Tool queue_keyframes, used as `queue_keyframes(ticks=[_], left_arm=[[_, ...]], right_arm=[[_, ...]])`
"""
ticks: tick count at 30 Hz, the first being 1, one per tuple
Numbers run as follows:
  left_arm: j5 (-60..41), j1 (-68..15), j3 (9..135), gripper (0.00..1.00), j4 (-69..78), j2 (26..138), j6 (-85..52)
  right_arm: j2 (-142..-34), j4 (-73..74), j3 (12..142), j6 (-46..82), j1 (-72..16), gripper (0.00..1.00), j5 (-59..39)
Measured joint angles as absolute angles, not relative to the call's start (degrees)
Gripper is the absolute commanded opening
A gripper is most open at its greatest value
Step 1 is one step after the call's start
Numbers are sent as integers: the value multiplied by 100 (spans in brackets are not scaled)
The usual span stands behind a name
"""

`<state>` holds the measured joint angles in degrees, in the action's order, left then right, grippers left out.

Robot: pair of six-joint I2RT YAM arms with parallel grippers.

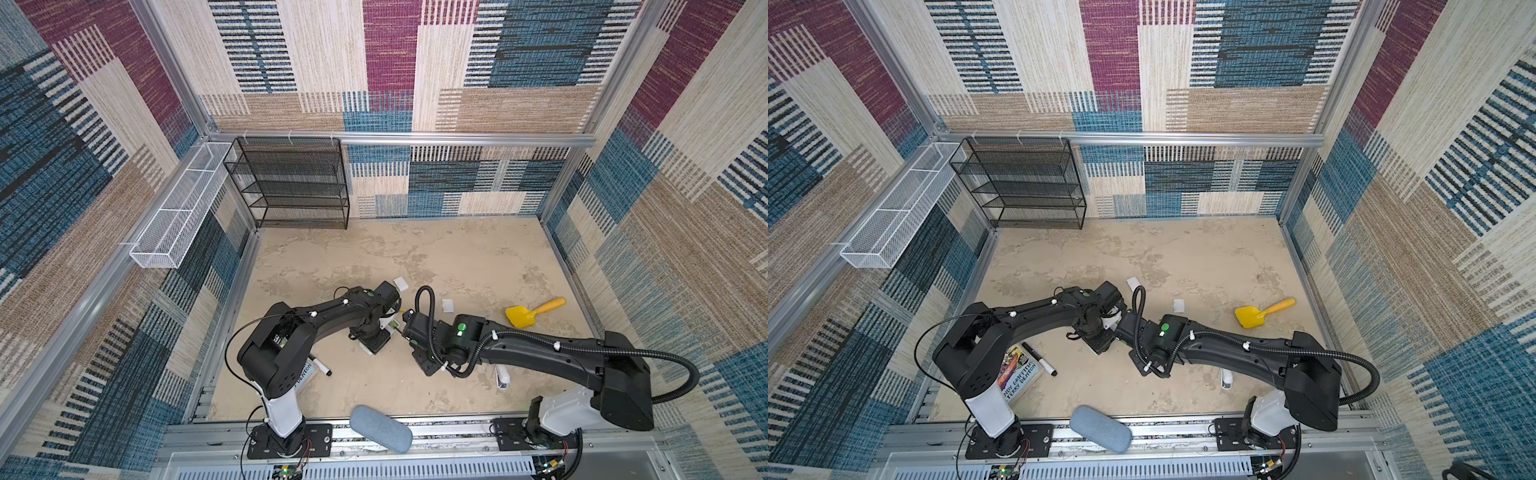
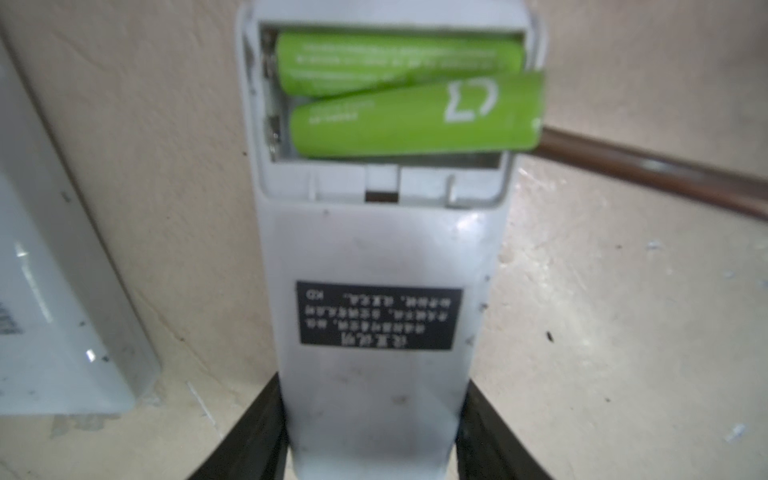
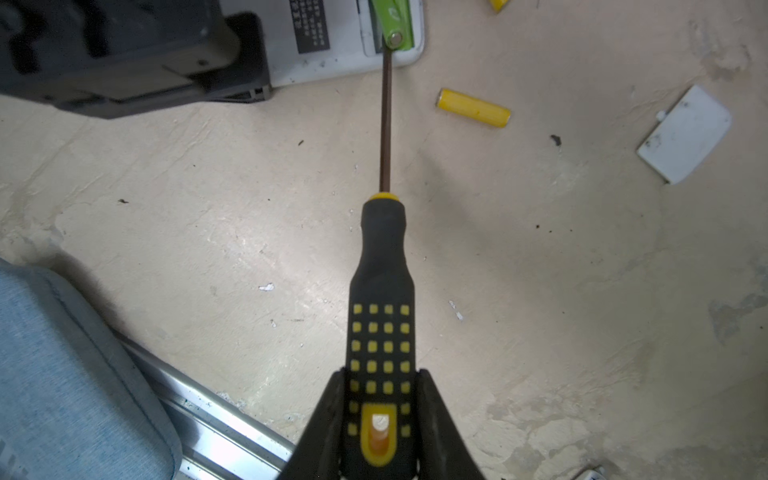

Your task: Unload the batteries from the remote control

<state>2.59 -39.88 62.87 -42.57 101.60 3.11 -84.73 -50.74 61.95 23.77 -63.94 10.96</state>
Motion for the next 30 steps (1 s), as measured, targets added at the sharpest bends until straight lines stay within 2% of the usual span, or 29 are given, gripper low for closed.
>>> queue_keyframes(ticks=[30], left_arm=[[263, -3988, 6386, 58, -4346, 10200, 215]], right_arm=[[-7269, -3033, 4641, 2818, -6292, 0, 1153]])
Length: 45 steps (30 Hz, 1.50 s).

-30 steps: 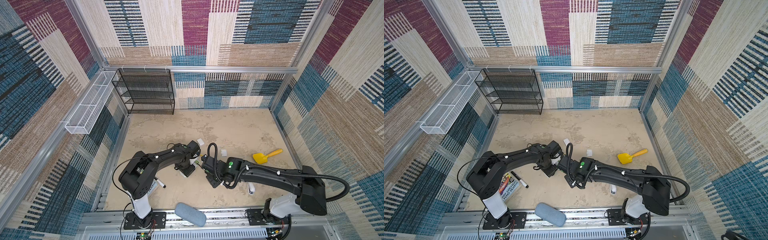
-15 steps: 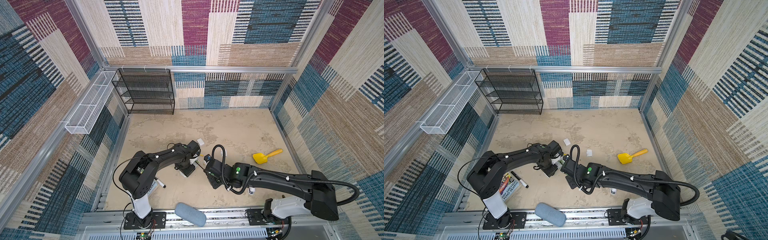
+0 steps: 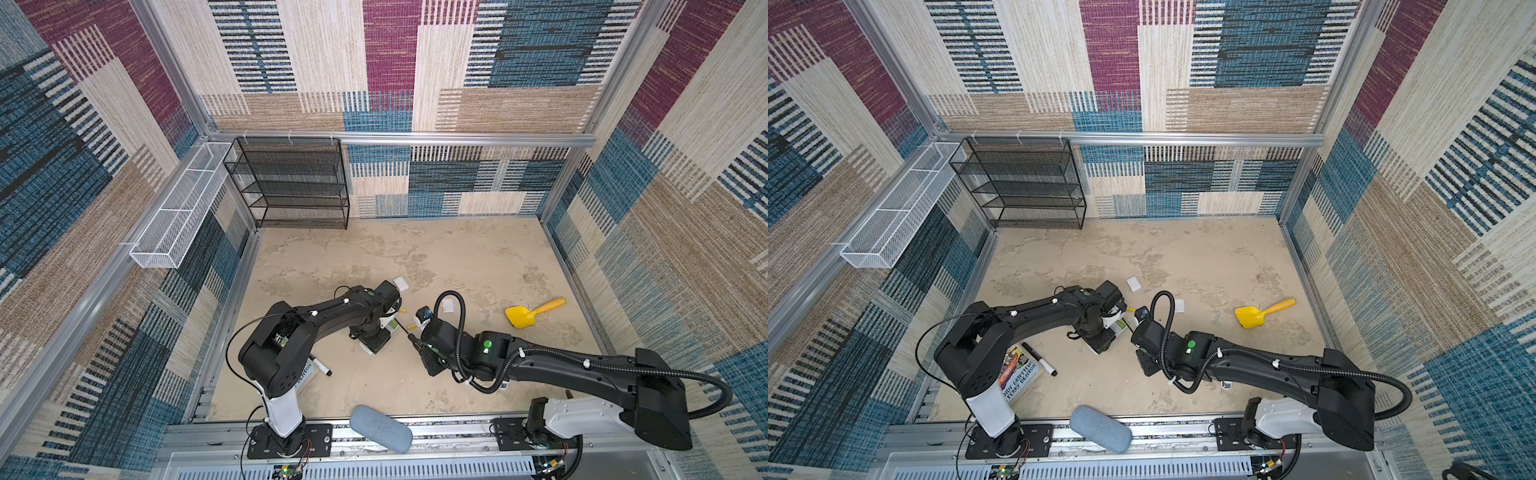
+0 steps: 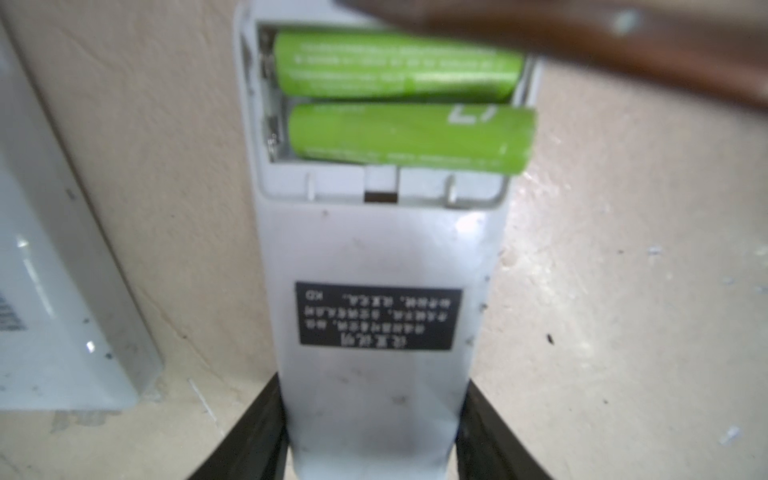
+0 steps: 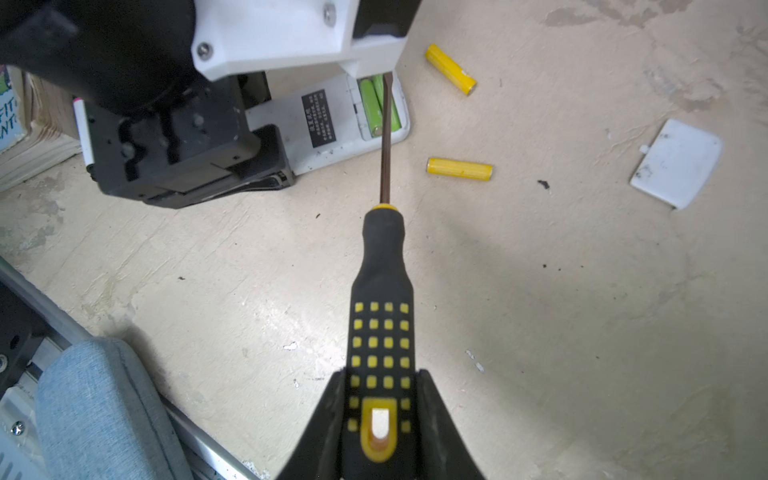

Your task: Unload the batteries from the remote control

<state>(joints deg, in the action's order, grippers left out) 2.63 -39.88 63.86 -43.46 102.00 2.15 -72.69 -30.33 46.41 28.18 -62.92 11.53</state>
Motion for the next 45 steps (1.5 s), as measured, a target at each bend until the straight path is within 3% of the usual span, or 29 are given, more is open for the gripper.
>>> queue_keyframes(ticks=[10, 45], left_arm=[[261, -3988, 6504, 58, -4414, 10304, 189], [200, -3988, 6508, 58, -4447, 10328, 167]], right_arm=[[-6921, -2982, 4460, 2821, -6276, 0, 849], [-7911, -2797, 4838, 2467, -6014, 0, 864]])
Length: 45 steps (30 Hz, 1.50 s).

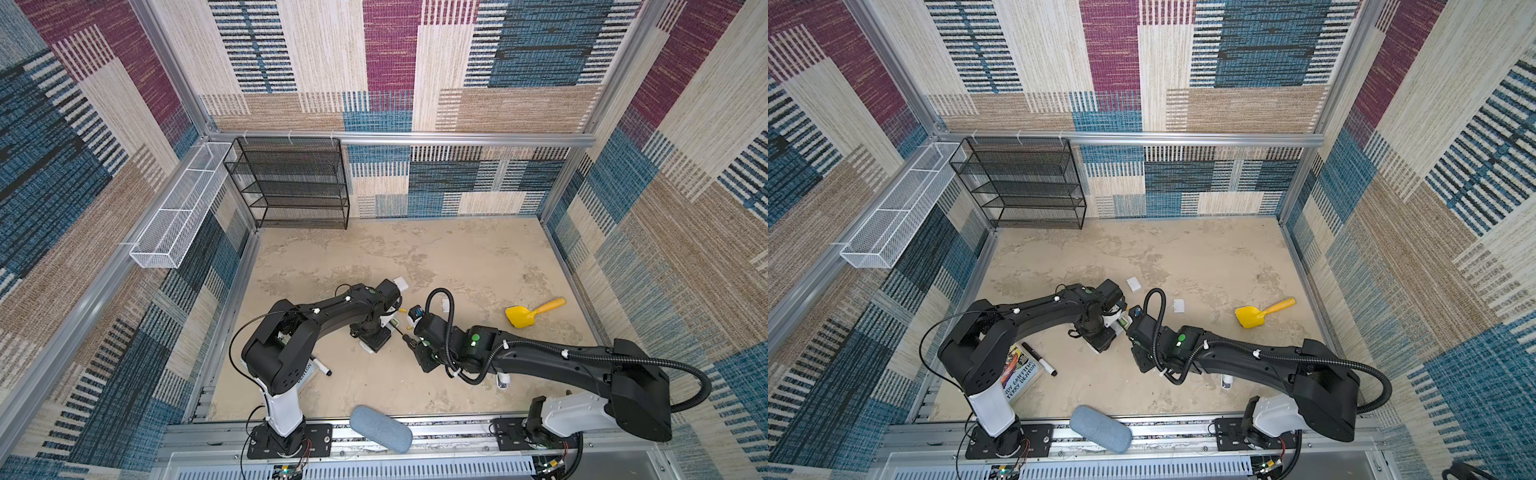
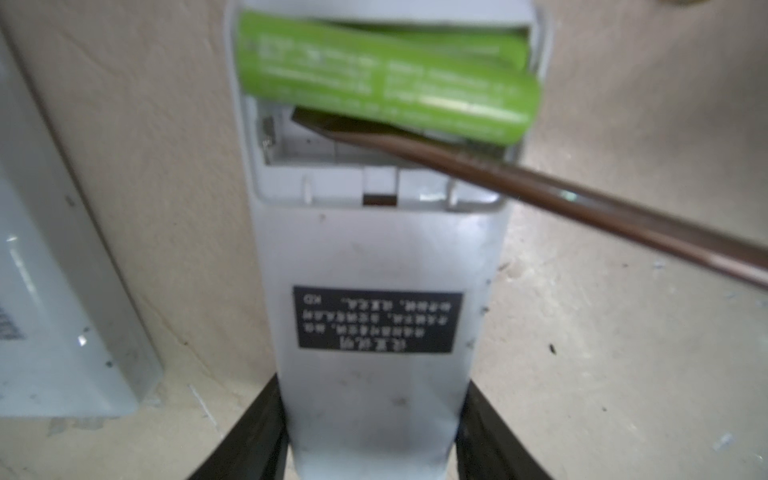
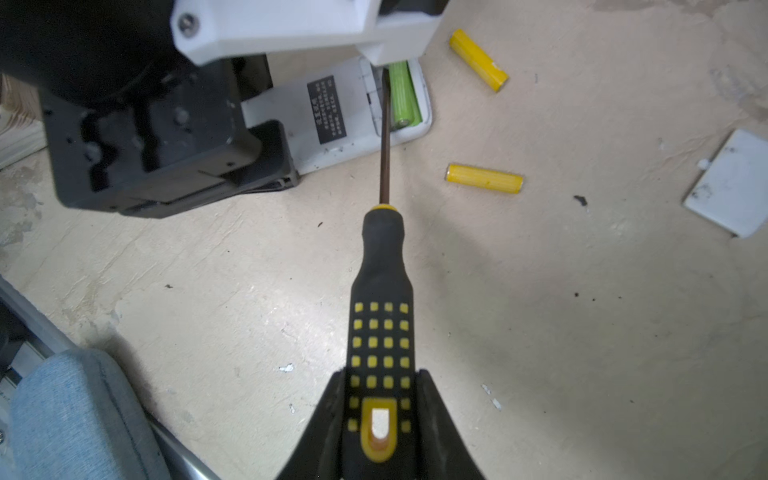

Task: Unload the batteries from the remote control
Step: 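Pry the remaining green battery out with the screwdriver in the right gripper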

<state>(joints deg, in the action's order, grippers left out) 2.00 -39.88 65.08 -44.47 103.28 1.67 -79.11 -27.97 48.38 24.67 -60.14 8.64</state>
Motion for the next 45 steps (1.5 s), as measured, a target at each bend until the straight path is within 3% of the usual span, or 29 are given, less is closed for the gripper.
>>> queue_keyframes(ticks=[45], left_arm=[[137, -3988, 6591, 59, -4569, 10431, 123]], right_arm=[[-7459, -2528, 4591, 2268, -5804, 0, 819]])
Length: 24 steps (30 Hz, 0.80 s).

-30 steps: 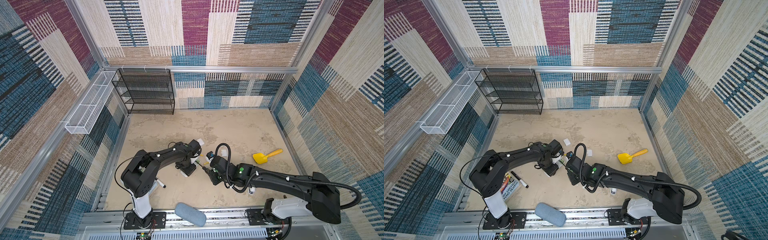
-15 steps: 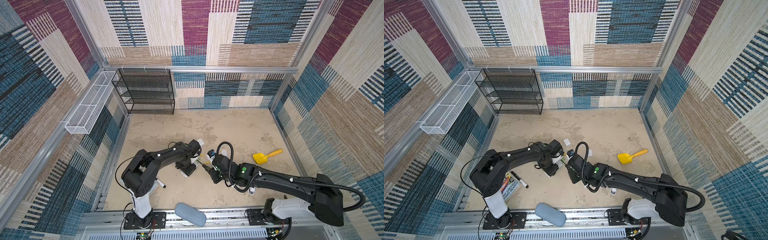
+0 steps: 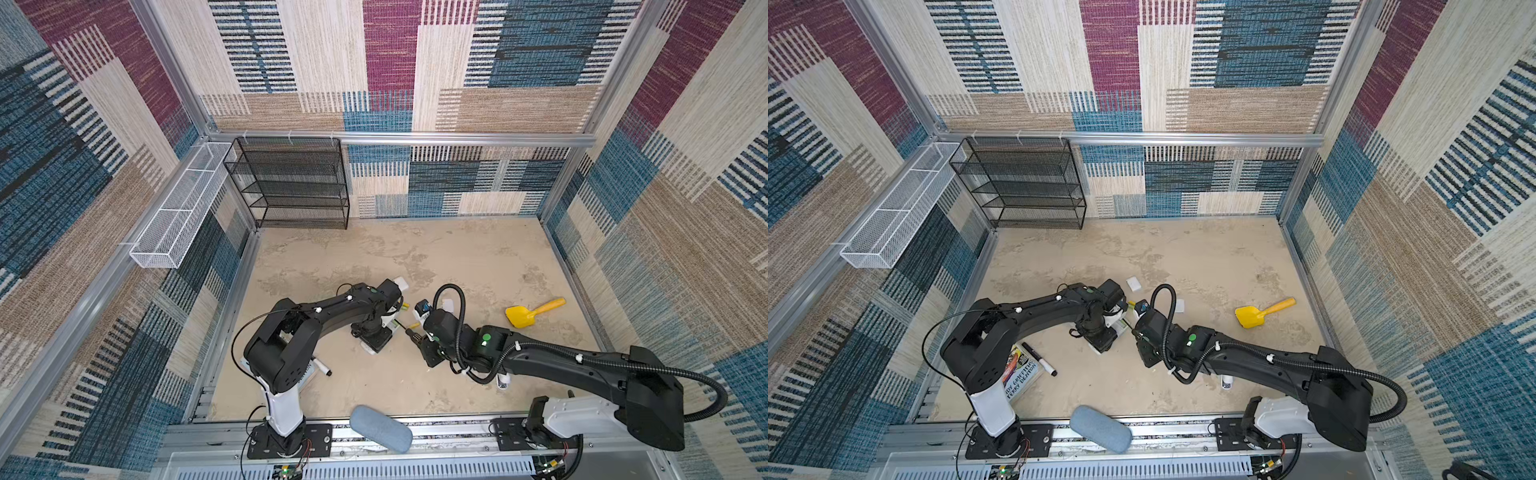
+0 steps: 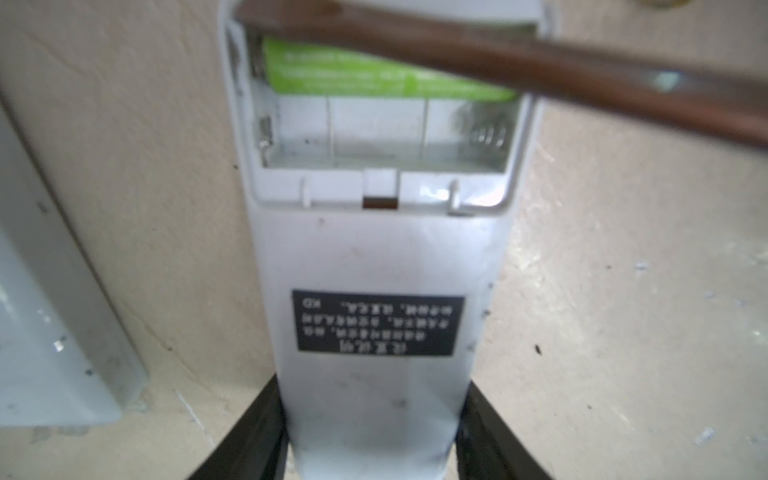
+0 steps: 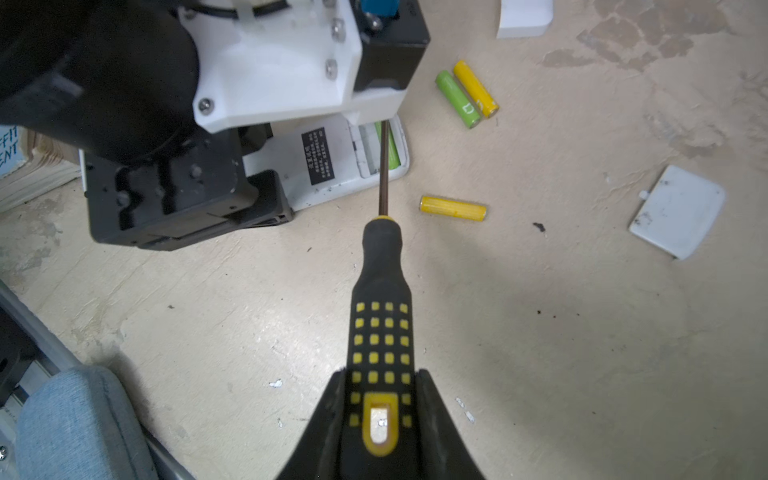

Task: Unload the batteries from the remote control
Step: 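Pry the remaining green battery out with the screwdriver in the right gripper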

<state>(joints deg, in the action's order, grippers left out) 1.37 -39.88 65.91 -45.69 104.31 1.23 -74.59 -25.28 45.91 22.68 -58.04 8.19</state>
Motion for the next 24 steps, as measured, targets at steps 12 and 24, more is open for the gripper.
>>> queue_keyframes(ticks=[12, 24], left_arm=[[154, -3990, 6744, 60, -4766, 10536, -176], [97, -3992, 6777, 59, -4823, 10573, -478]], right_arm=[[-7540, -3236, 4980, 2434, -5968, 0, 624], [-8475, -4066, 5920, 2694, -6490, 0, 1531]])
